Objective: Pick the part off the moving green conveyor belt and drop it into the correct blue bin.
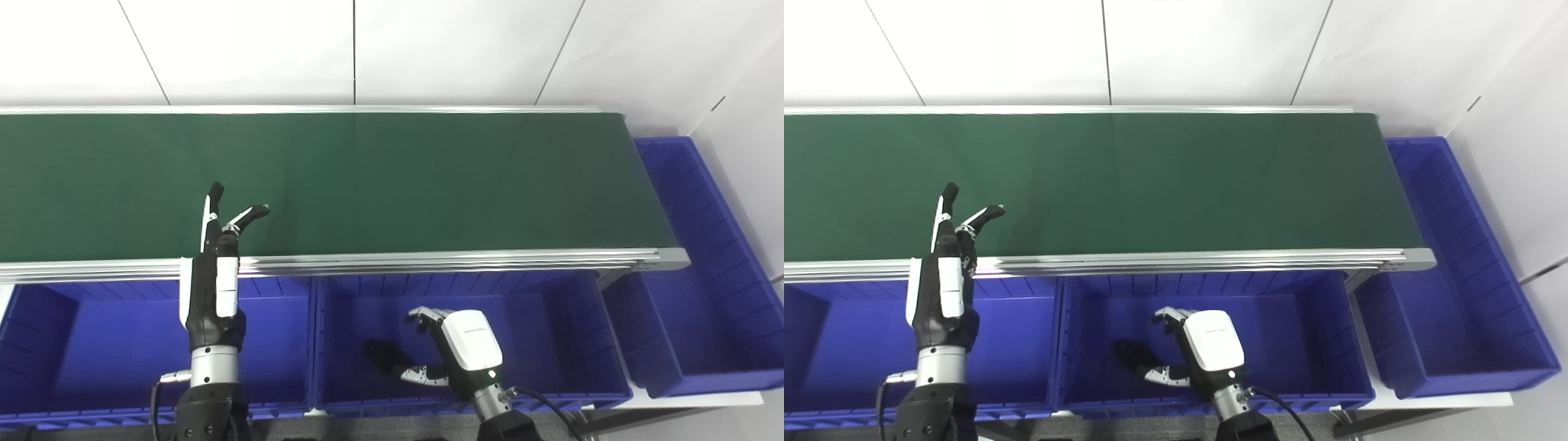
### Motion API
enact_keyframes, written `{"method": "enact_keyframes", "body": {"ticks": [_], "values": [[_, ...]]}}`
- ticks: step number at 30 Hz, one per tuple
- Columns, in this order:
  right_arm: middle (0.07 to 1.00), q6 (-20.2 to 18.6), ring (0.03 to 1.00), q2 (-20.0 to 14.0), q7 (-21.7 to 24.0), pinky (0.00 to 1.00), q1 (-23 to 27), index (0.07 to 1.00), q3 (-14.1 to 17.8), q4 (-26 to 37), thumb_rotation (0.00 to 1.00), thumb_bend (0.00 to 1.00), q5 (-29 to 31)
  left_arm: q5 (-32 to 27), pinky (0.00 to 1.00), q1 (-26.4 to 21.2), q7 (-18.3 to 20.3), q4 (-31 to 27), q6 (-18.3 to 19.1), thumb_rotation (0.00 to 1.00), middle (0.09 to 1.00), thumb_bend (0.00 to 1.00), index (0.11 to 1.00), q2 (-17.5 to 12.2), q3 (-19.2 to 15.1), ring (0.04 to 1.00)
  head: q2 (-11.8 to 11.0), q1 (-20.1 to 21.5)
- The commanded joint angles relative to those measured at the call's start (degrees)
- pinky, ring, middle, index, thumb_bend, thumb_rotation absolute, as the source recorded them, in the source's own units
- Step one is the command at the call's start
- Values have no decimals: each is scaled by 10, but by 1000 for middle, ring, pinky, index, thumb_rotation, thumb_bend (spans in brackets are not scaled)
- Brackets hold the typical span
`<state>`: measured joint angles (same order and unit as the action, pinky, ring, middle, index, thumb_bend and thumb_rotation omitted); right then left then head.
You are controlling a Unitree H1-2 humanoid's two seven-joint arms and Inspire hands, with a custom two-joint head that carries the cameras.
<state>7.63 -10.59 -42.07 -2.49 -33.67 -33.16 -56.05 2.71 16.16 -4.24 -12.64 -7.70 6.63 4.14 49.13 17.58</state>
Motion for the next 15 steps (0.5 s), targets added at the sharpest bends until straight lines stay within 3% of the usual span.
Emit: {"method": "enact_keyframes", "body": {"ticks": [1, 7, 12, 15], "values": [[634, -2, 578, 3, -34, 515, 7, 724, -4, 11, 570, 1000, -17, 1, 1000, -8, -2, -6, -23, 974, 743, 571, 1000, 2, -1, 866, -2, 0], [734, -2, 674, 8, -54, 617, 10, 753, -5, -3, 606, 1000, -21, 0, 1000, -7, 0, -9, -19, 966, 747, 574, 1000, 0, -2, 859, -2, 1], [740, -2, 680, 8, -55, 623, 10, 752, -5, -4, 595, 1000, -20, -2, 1000, -6, 1, -5, -25, 956, 738, 573, 1000, 0, -2, 856, -7, 0], [721, 11, 662, 5, -64, 604, 6, 739, -3, 8, 621, 1000, -16, 7, 1000, -1, -2, -5, -26, 976, 743, 572, 1000, 2, 0, 855, -22, -9]]}}
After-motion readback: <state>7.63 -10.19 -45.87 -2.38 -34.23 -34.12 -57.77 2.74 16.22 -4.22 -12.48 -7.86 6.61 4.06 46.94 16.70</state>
